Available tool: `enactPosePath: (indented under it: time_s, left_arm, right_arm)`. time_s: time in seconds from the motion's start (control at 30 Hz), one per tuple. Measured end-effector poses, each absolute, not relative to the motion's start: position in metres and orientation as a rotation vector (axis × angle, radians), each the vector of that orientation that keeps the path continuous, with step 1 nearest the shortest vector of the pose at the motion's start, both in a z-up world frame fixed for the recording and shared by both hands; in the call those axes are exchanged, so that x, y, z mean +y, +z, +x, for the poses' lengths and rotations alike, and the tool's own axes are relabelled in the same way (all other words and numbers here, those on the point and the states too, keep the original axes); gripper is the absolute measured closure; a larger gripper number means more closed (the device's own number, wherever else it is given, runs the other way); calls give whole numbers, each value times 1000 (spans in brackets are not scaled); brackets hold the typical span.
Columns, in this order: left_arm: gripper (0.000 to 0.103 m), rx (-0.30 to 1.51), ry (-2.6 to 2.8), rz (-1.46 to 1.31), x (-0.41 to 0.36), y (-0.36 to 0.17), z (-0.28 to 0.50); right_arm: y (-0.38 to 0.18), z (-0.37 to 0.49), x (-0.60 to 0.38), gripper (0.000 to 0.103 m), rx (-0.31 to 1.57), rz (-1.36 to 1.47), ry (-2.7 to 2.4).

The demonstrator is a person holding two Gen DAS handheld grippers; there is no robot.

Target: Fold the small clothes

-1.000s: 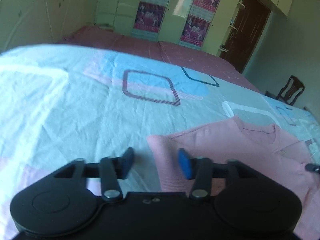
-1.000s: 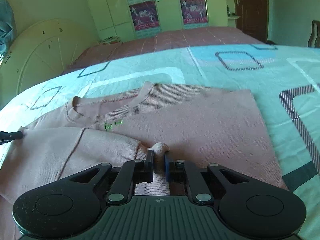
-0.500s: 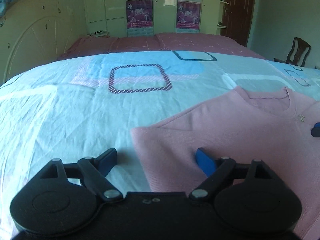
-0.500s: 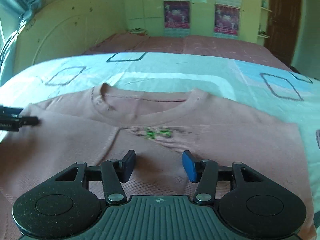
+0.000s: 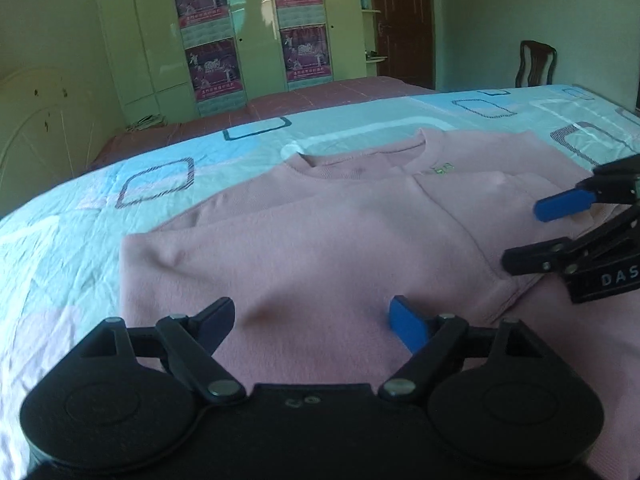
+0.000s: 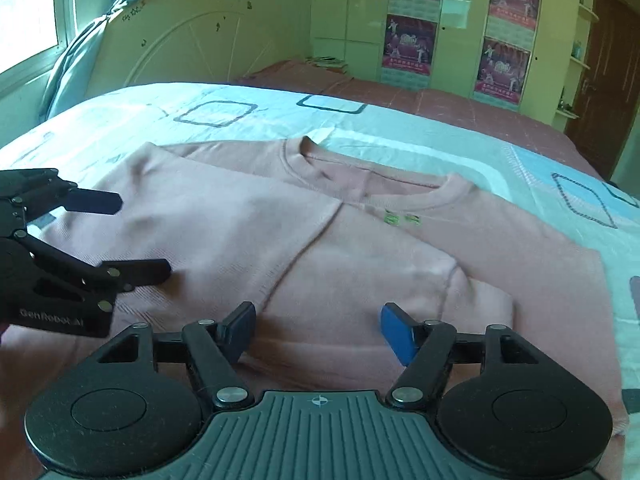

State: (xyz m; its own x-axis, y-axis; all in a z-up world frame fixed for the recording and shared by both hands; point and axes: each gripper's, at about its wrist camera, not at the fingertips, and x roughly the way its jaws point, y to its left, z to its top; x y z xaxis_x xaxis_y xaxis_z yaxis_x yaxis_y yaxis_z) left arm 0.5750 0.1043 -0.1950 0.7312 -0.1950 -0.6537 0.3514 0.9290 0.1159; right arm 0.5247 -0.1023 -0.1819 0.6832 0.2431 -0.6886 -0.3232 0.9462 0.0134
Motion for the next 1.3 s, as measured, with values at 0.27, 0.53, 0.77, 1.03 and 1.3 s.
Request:
enactPosePath:
  time_s: [0.27, 0.53, 0.77, 1.03, 1.3]
  left_arm:
    - [20, 731, -270, 161, 135, -195, 566]
    - [20, 757, -237, 126, 151, -196, 565]
    - [18, 735, -237, 139, 151, -199, 561]
    - [19, 749, -208, 135, 149, -196, 554]
    - [18, 780, -146, 158, 140, -193, 553]
  right_arm:
    - [-177, 500, -154, 38, 782, -20, 232]
    - [-180, 509, -146, 68, 815, -10, 206]
    - [-181, 507, -149, 68, 819, -15, 211]
    - [-180, 510, -149, 67, 831, -29, 222]
    - [-177, 510, -152, 64, 836, -47, 261]
